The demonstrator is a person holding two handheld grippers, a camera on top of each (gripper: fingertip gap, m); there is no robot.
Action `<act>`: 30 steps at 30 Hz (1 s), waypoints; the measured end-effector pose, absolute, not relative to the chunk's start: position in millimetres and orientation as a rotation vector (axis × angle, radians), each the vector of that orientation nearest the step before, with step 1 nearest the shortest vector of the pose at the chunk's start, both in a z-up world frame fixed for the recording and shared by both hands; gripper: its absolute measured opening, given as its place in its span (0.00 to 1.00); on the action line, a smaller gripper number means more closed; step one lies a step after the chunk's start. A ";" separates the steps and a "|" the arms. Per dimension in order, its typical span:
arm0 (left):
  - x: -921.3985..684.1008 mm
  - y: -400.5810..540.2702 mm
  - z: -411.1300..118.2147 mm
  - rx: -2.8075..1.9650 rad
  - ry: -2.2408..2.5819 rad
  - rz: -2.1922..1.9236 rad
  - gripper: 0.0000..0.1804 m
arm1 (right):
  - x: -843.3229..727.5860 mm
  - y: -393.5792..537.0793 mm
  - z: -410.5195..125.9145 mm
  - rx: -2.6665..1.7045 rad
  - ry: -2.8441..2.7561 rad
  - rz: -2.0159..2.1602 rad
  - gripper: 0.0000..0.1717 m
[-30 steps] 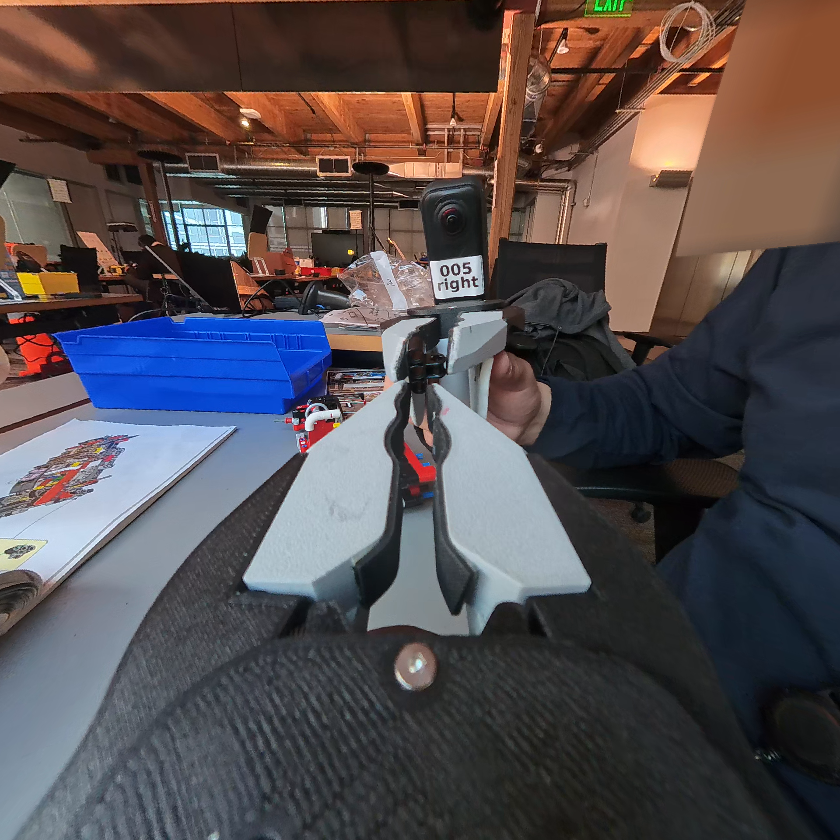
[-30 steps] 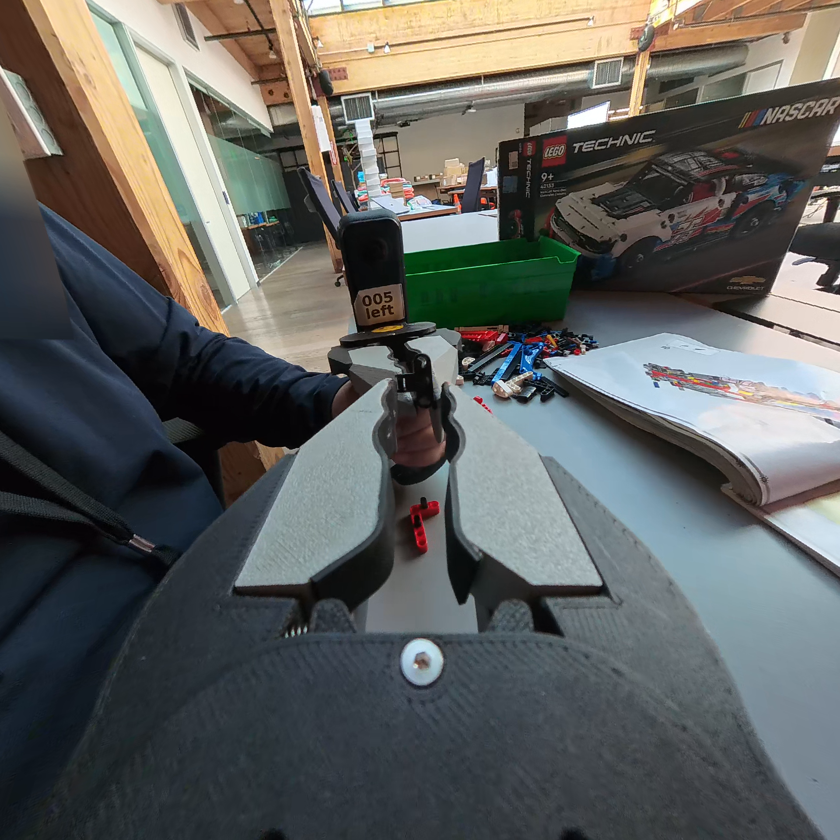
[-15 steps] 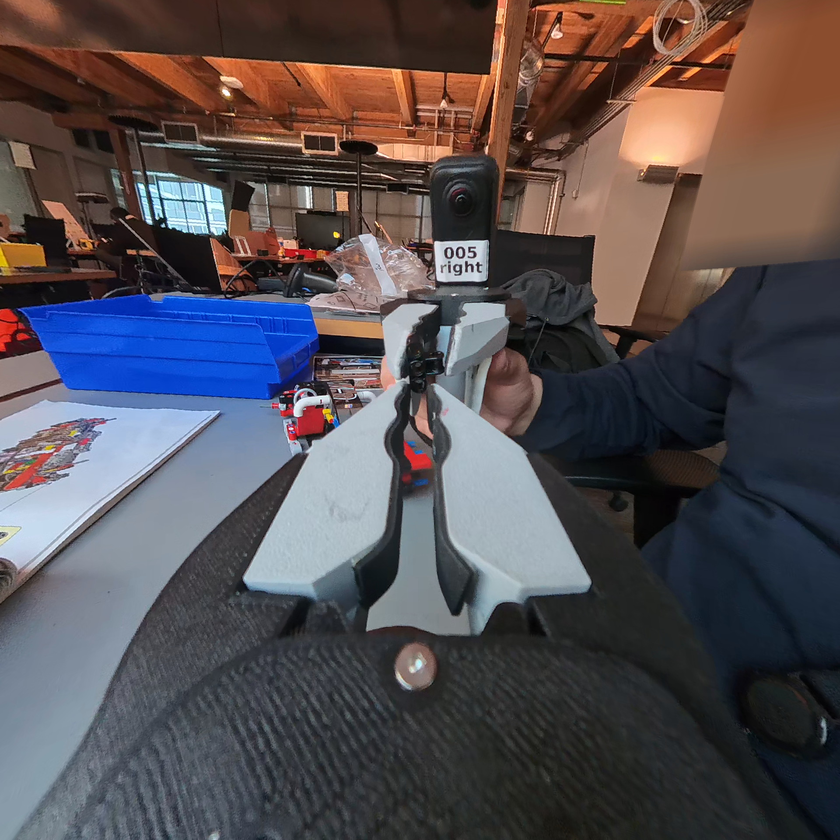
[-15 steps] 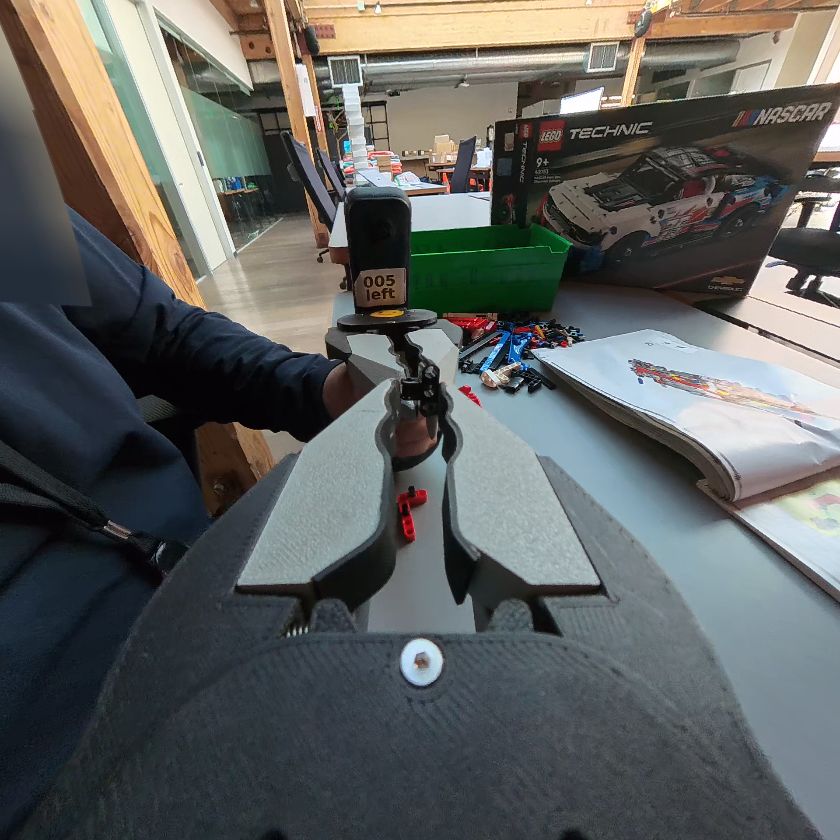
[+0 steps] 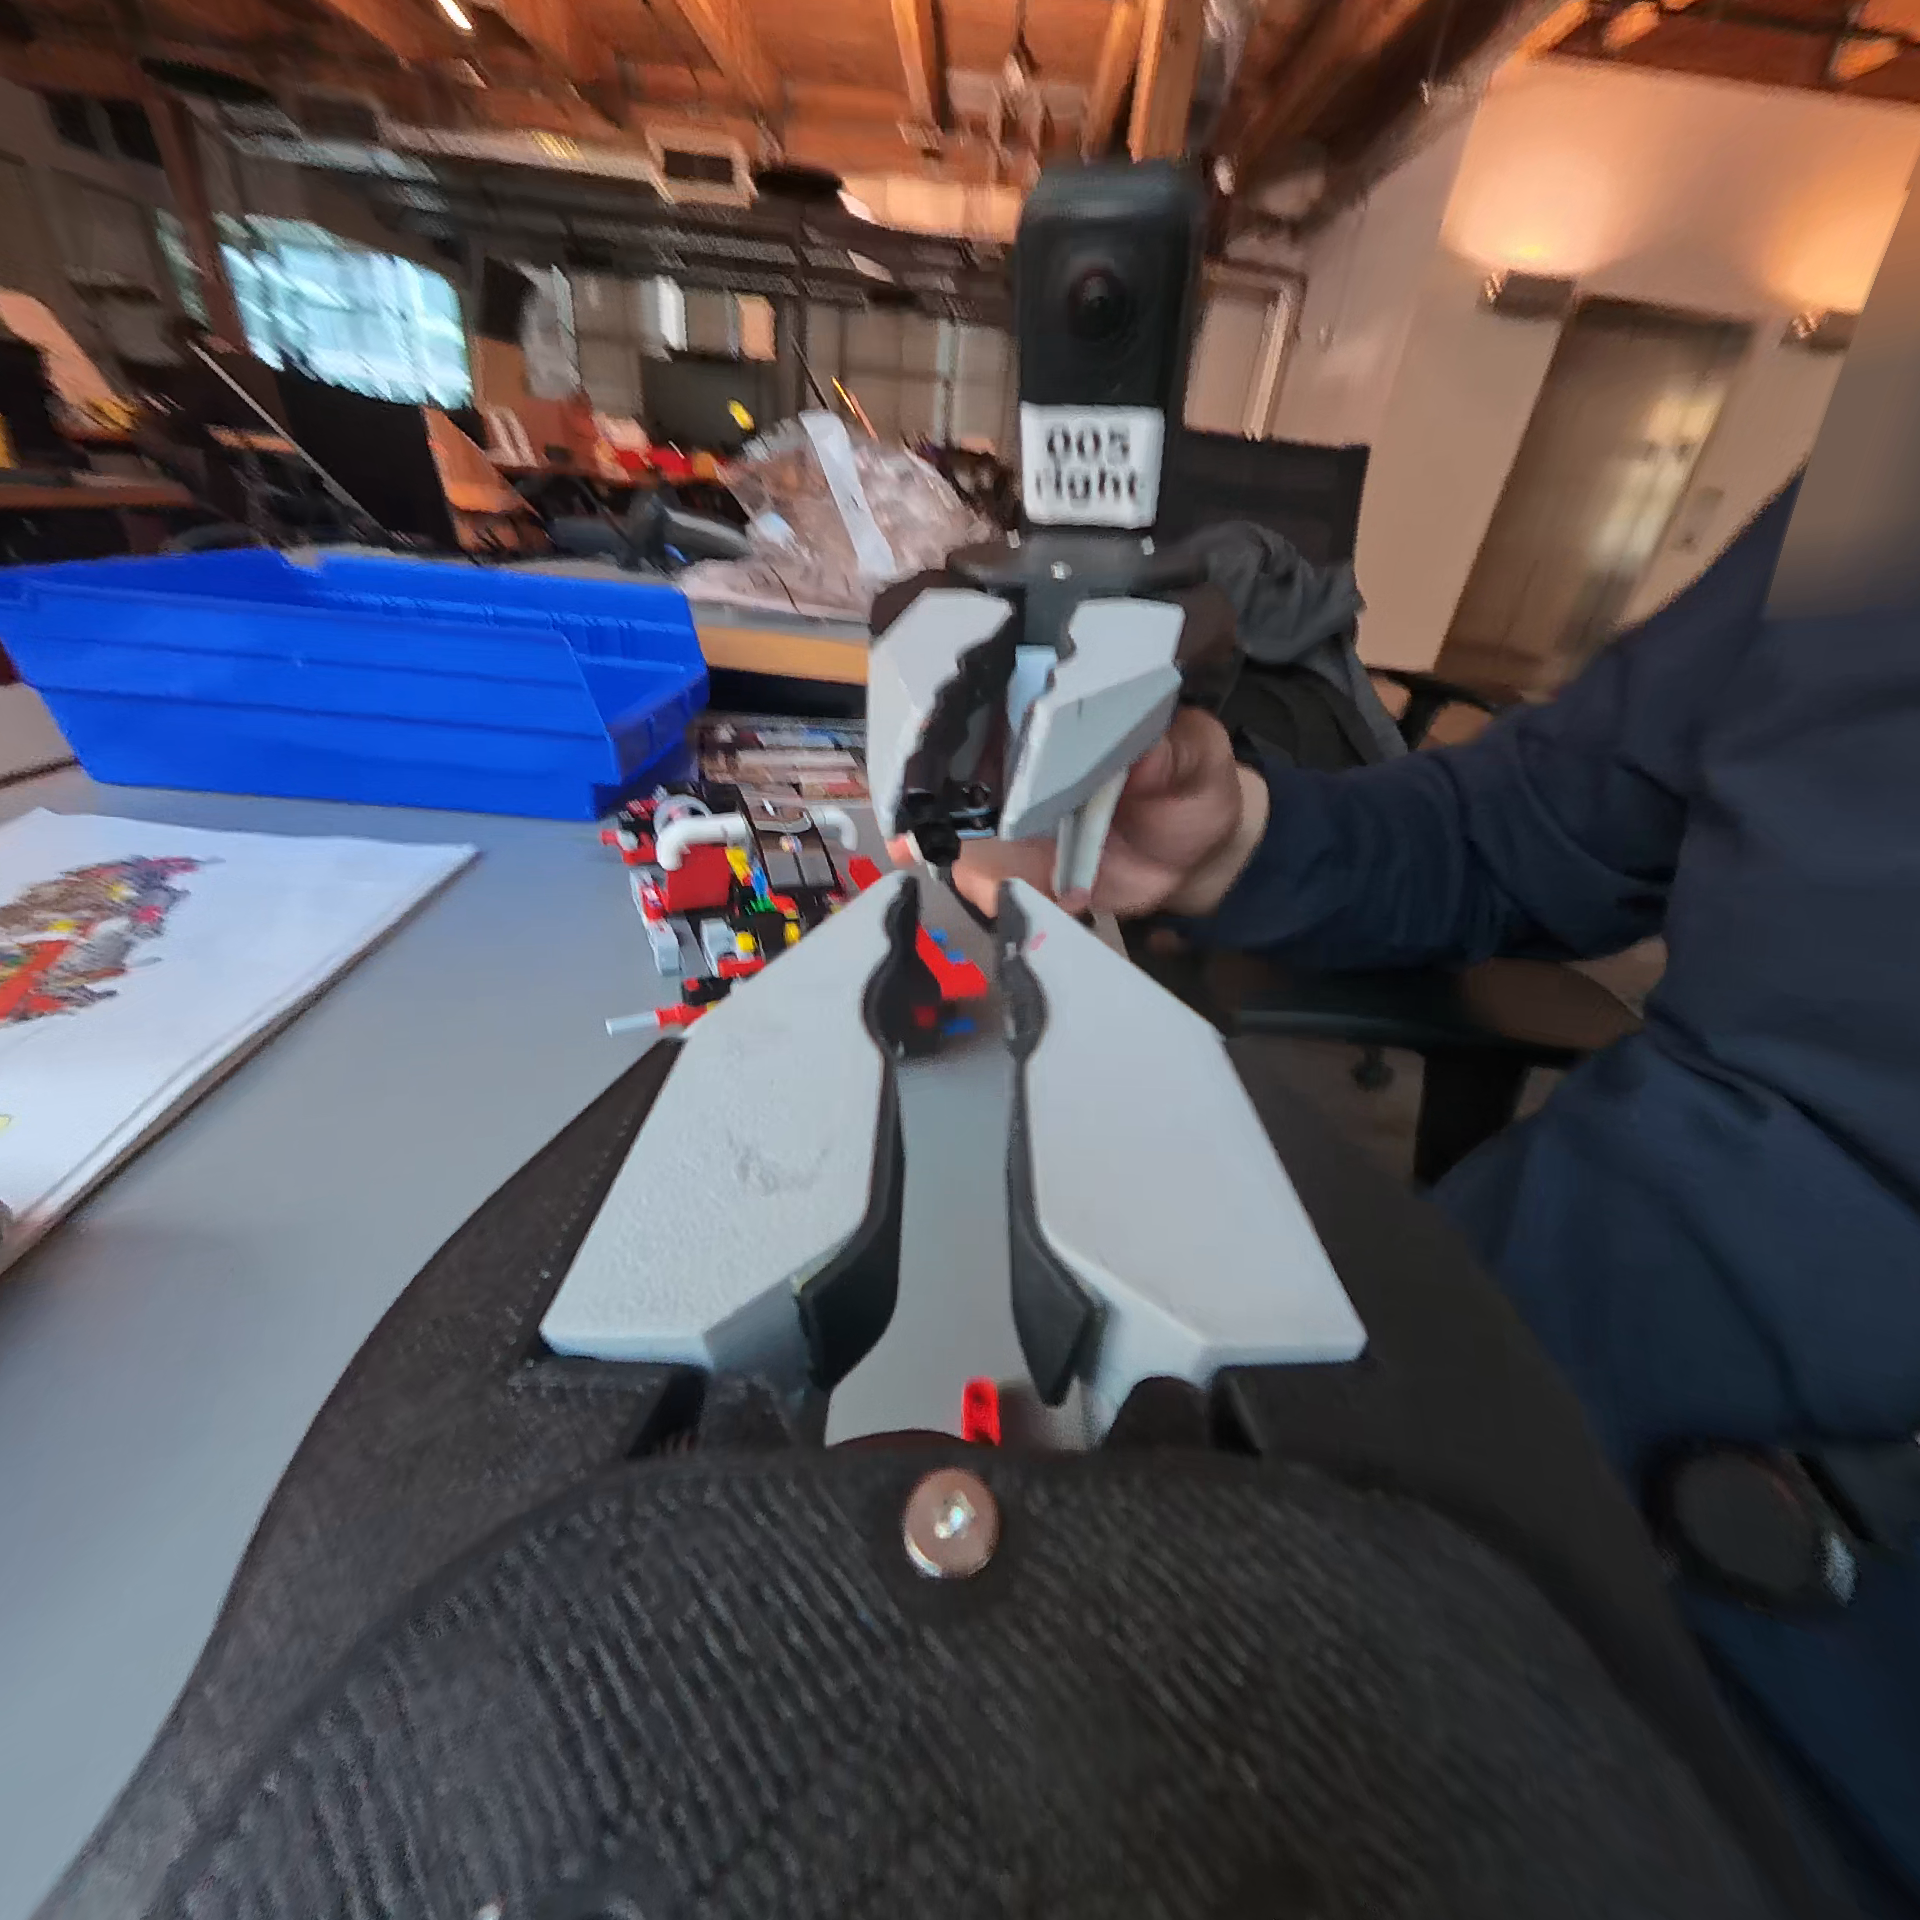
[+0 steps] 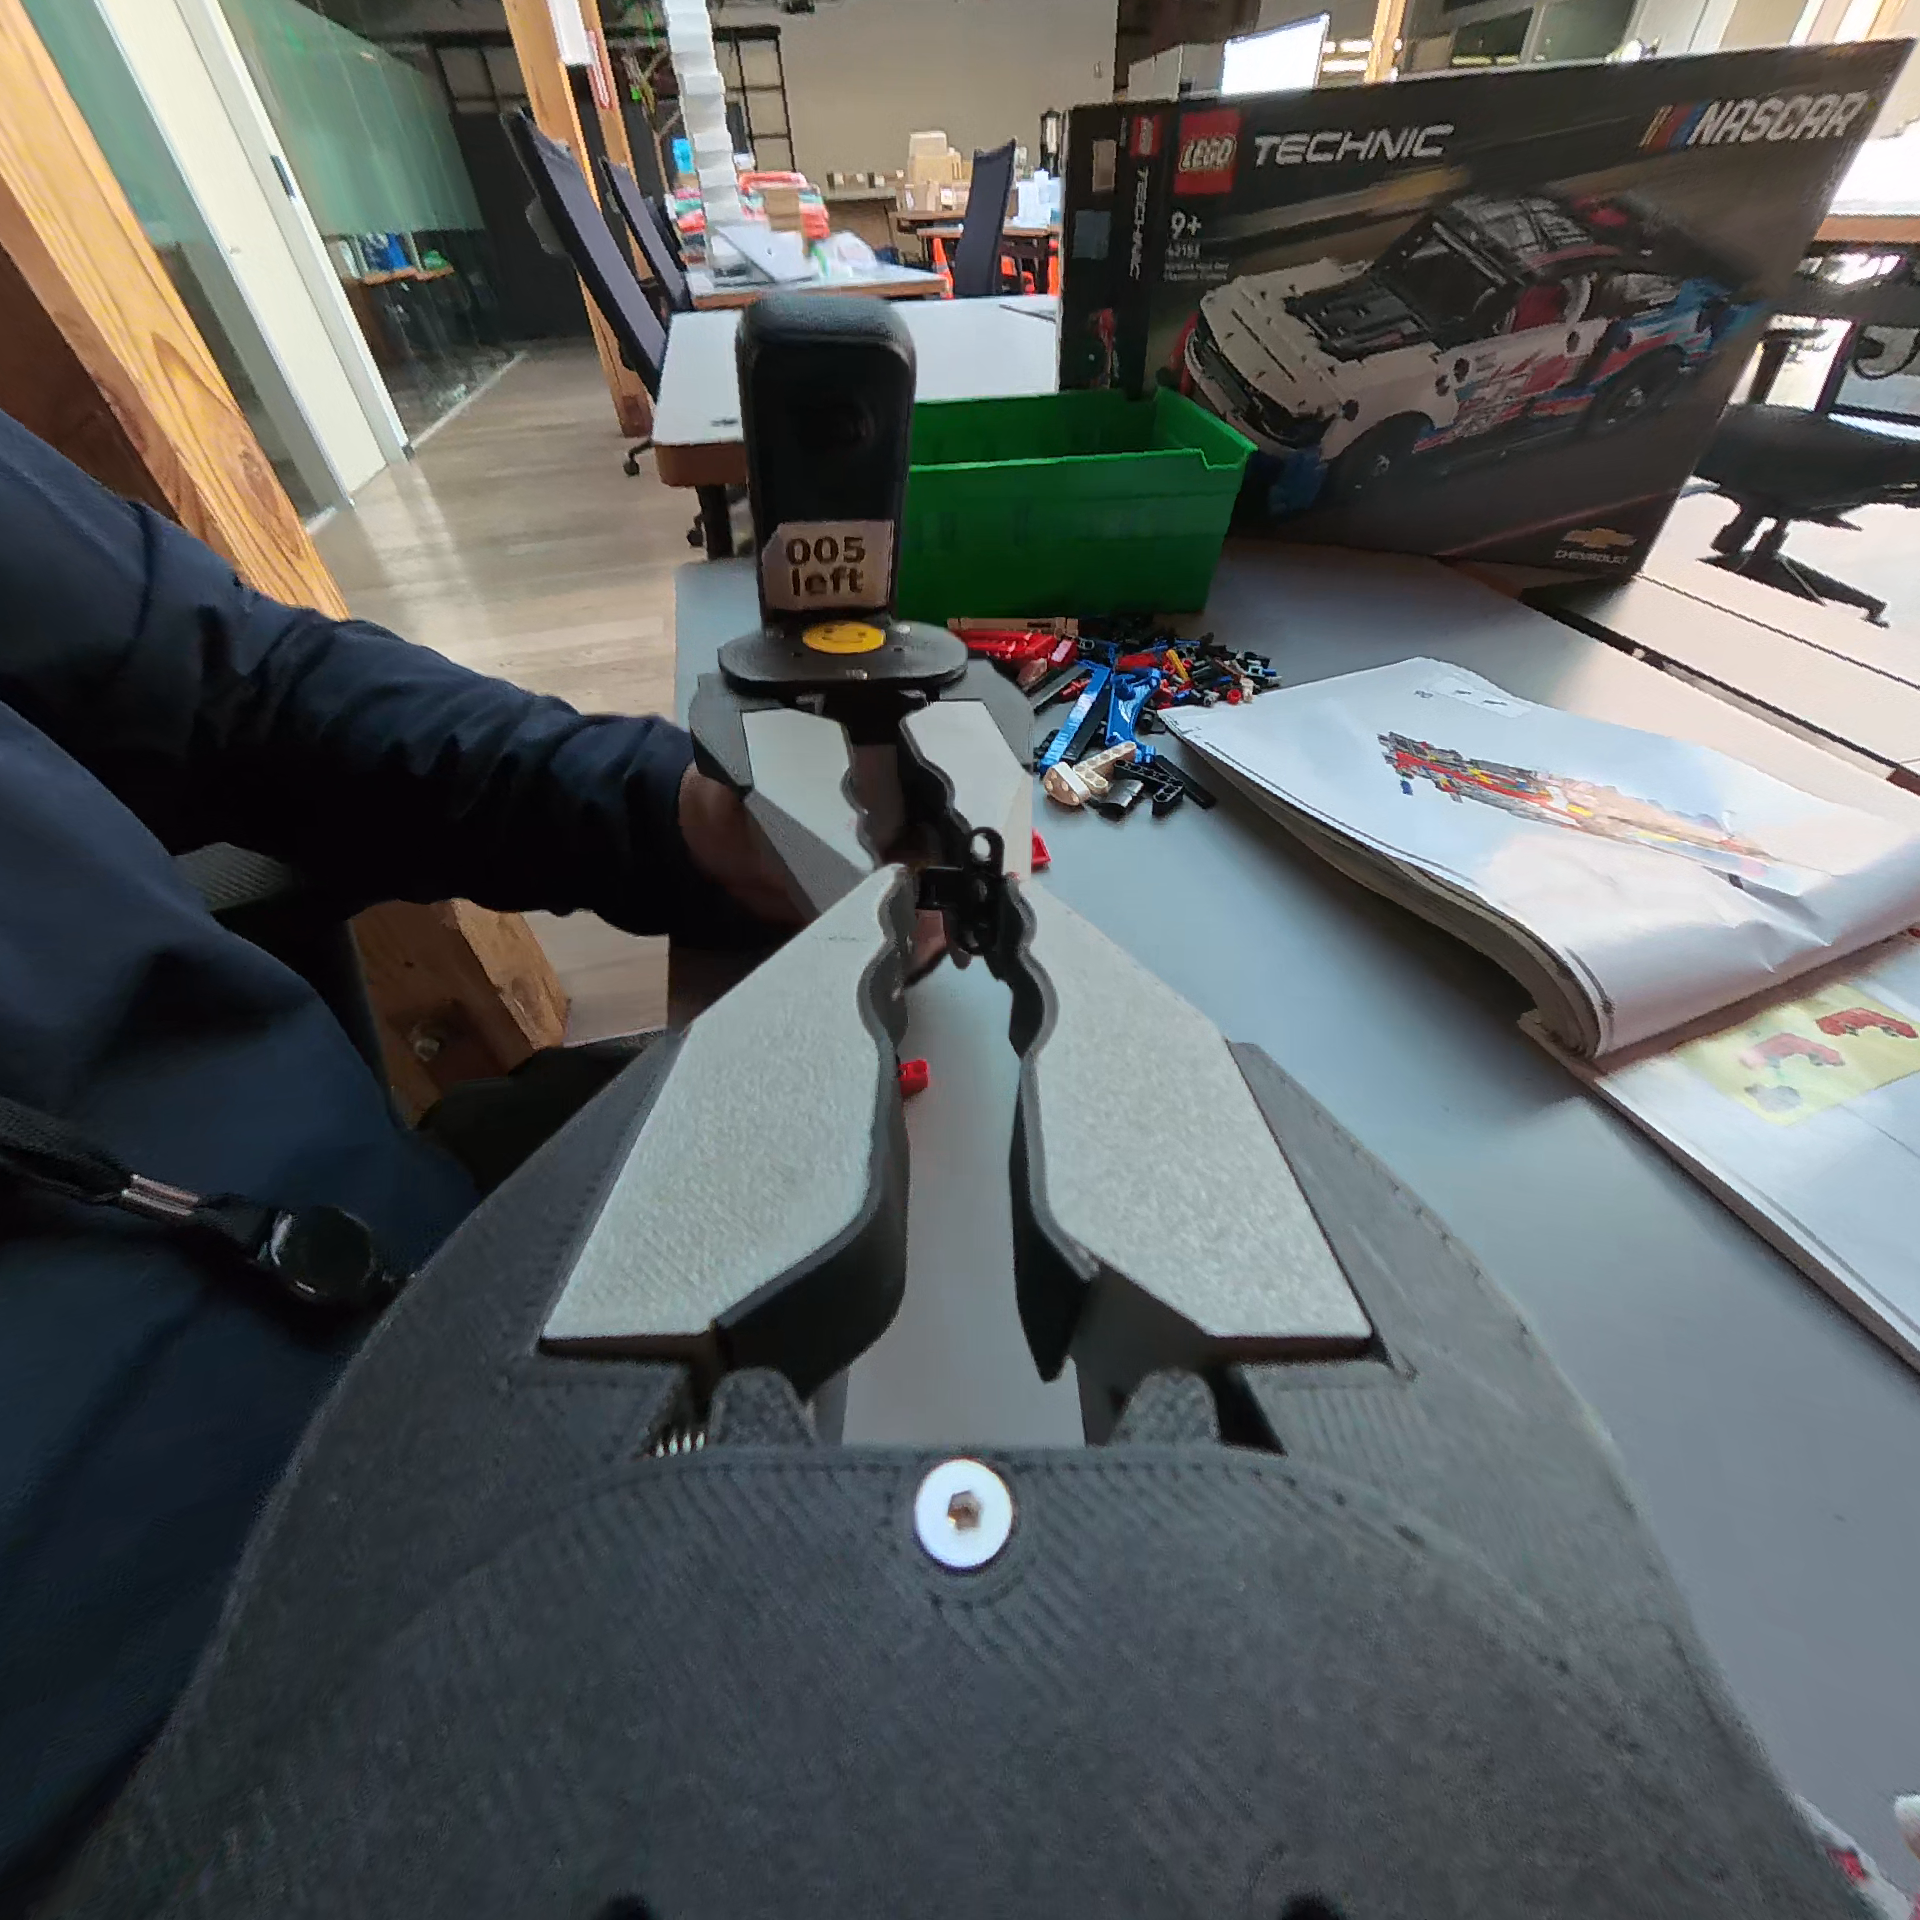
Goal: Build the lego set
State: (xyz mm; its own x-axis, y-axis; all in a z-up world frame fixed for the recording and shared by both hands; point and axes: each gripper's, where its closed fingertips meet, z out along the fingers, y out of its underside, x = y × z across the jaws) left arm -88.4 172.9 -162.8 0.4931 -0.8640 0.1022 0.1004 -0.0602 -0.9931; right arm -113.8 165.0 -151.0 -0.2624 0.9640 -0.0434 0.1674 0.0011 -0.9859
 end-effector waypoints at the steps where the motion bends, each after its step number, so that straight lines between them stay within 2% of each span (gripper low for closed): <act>1: -89.5 170.5 -166.4 -1.435 0.753 -0.920 0.10 | -113.7 164.9 -153.9 -1.220 -1.547 1.307 0.07; 3: -98.9 166.2 -175.0 -1.514 0.804 -0.906 0.14 | -113.2 161.7 -164.6 -1.245 -1.633 1.227 0.07; 5: -108.6 162.5 -179.6 -1.561 0.834 -0.880 0.14 | -113.4 156.7 -180.1 -1.256 -1.743 1.104 0.07; 10: -114.2 152.3 -188.0 -1.634 0.929 -0.824 0.09 | -117.4 147.5 -214.5 -1.224 -1.956 0.765 0.07; 13: -113.1 148.5 -203.3 -1.714 1.003 -0.783 0.08 | -118.7 139.0 -222.7 -1.213 -2.012 0.740 0.07; 17: -111.1 141.4 -216.1 -1.759 1.062 -0.775 0.01 | -118.2 137.8 -229.2 -1.220 -2.041 0.719 0.07; 22: -107.6 139.3 -222.5 -1.779 1.089 -0.770 0.05 | -117.4 137.3 -235.7 -1.243 -2.062 0.727 0.07; 30: -108.3 137.1 -234.1 -1.811 1.131 -0.684 0.03 | -118.6 132.4 -244.7 -1.252 -2.115 0.730 0.08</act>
